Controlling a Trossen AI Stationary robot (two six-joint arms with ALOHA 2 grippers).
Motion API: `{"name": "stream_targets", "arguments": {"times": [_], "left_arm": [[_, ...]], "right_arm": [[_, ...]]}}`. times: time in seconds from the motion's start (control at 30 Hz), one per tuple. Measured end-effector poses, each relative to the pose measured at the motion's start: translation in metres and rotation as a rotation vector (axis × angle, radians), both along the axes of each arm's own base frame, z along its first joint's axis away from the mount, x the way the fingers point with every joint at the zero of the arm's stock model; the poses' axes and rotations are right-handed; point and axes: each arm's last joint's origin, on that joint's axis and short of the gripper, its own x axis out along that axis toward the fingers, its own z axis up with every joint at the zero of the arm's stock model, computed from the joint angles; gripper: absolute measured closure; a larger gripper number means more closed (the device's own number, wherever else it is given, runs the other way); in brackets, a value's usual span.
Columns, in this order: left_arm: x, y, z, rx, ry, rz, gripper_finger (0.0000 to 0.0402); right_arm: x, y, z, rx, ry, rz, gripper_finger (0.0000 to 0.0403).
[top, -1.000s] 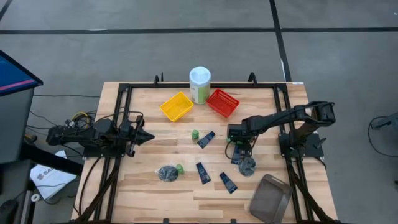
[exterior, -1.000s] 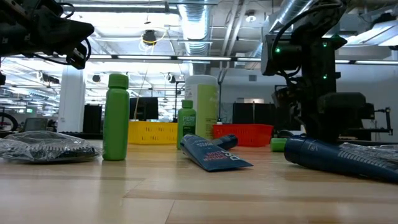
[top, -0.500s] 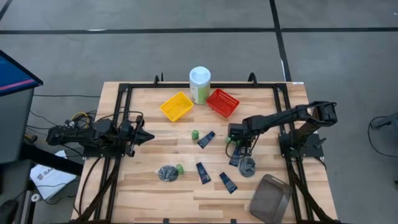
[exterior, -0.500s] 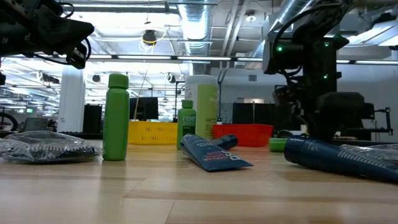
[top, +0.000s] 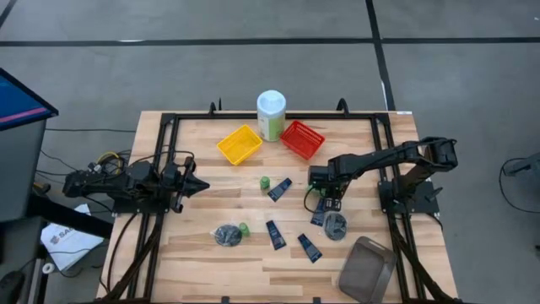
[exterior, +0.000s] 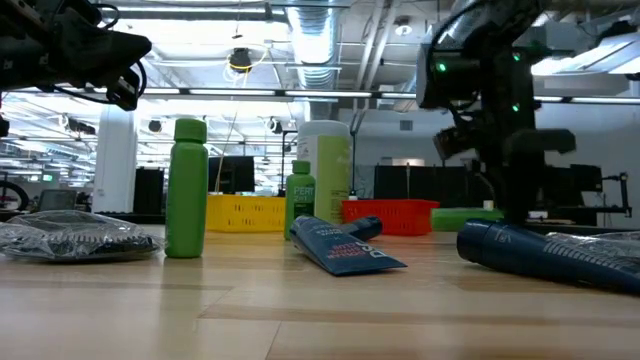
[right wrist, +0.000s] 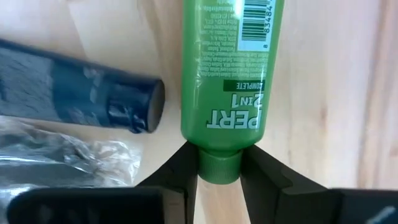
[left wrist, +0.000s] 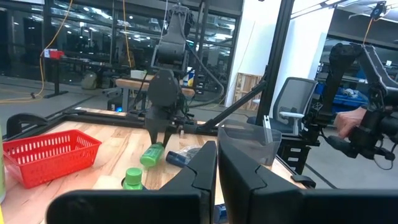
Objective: Pick & Place Travel size toiletries
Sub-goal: Put the green shampoo bottle in the red bin
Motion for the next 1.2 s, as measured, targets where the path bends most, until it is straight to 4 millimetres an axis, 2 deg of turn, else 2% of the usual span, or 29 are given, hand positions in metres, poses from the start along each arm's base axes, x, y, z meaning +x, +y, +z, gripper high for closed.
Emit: {"name": "stream_targets", "arguments": {"times": [0.23,0.37,0.5,0.67,0.8,0.97,1.1,1.2], "left_arm": [[0.0,0.0,0.0,0.0,-0.003,0.0,0.039],[0.0,0.0,0.0,0.0,-0.003,0.0,0.039],[0.0,0.0,0.0,0.0,-0.003,0.0,0.039],[0.0,0.0,0.0,0.0,-0.002,0.0,0.039],[0.0,0.0,0.0,0.0,-0.002,0.0,0.039],[0.0,0.0,0.0,0.0,-0.002,0.0,0.039],[0.0,0.0,0.0,0.0,-0.002,0.0,0.039],[0.0,0.0,0.0,0.0,-0.002,0.0,0.039]], "right_arm": [[0.022,-0.003,0.039,-0.011,-0.061,0.041,0.0313],[0.034,-0.013,0.067,-0.072,-0.119,0.042,0.0313],[0.043,-0.034,0.092,-0.113,-0.192,0.01,0.0312],[0.042,-0.074,0.113,-0.147,-0.254,-0.103,0.0312],[0.033,-0.106,0.12,-0.167,-0.269,-0.207,0.0312],[0.024,-0.134,0.121,-0.19,-0.281,-0.265,0.0312],[0.028,-0.149,0.112,-0.19,-0.287,-0.3,0.0312],[0.034,-0.153,0.101,-0.178,-0.265,-0.296,0.0311]]}}
